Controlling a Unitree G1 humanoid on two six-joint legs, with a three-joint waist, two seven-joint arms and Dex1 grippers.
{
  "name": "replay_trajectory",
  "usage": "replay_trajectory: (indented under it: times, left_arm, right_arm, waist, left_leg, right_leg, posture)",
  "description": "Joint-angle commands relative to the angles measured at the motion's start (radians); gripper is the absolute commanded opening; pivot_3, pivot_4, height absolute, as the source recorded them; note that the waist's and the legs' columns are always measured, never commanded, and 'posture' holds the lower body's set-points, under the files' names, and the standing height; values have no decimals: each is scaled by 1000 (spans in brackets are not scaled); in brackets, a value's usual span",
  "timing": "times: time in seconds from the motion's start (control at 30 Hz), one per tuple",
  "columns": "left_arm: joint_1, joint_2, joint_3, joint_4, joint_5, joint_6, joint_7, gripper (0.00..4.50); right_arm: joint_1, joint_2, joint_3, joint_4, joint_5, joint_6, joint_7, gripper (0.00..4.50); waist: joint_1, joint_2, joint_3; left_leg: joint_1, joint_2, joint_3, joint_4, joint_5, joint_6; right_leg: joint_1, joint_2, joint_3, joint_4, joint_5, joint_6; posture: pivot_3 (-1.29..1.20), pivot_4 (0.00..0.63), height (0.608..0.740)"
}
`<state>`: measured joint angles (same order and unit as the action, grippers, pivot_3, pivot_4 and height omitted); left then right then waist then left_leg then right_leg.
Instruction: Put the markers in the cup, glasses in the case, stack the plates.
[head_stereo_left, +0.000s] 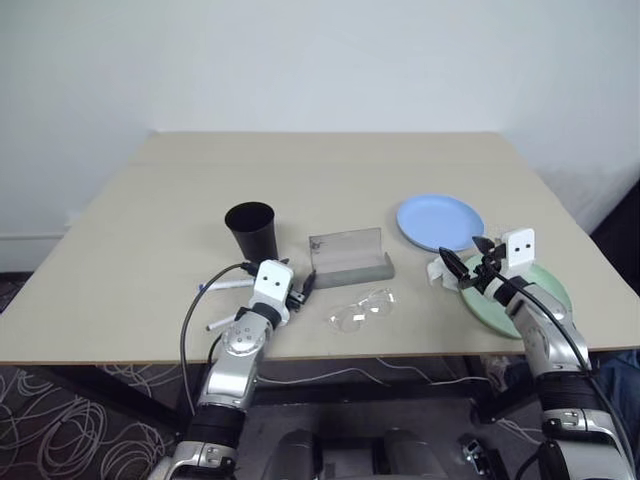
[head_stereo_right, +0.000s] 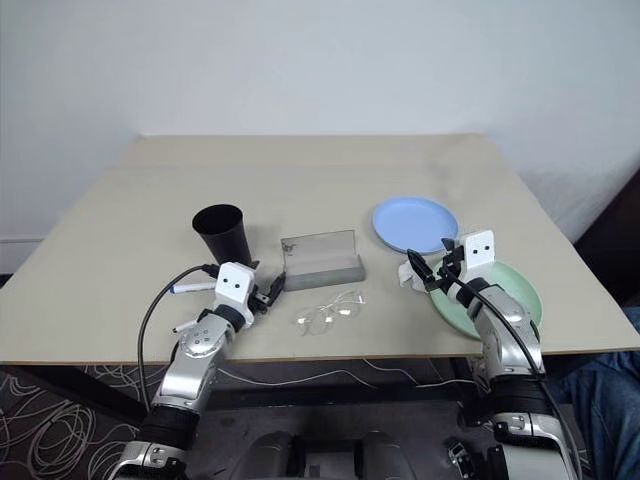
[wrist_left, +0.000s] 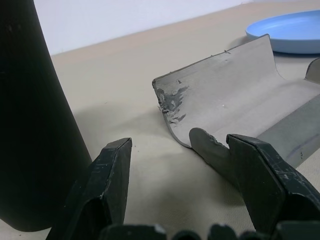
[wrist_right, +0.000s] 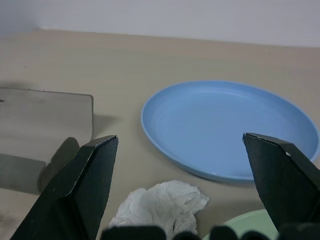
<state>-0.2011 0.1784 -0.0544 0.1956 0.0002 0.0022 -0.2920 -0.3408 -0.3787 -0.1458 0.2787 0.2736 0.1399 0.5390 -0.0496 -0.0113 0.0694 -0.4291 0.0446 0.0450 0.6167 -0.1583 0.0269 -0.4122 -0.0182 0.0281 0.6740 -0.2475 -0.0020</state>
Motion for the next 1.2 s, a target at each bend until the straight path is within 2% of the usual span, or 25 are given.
replay_trajectory:
  times: [0.03, 0.97, 1.2]
  left_arm:
    - [-31, 1, -7, -17, 0, -5, -9, 3172]
    - [-21, 68, 49, -63, -28, -15, -22, 3172]
    - [-15, 73, 55, -69, -27, -13, -26, 3172]
  right_arm:
    - [-5, -13, -27, -49, 7, -18, -7, 4343]
    - [1, 19, 2, -84, 0, -7, -58, 4343]
    - [-15, -3, 22, -135, -16, 105, -78, 4343]
  waist:
    - [0, 0, 0]
    - [-1, 0, 0]
    - [-1, 0, 0]
  left_leg:
    - [0, 0, 0, 0, 0, 0]
    - [0, 1, 0, 0, 0, 0]
    - [0, 2, 0, 0, 0, 0]
  right_leg:
    - [0, 0, 0, 0, 0, 0]
    - [0, 0, 0, 0, 0, 0]
    - [0, 0, 0, 0, 0, 0]
  posture:
    - [0, 0, 738]
    - [0, 0, 738]
    - [0, 0, 738]
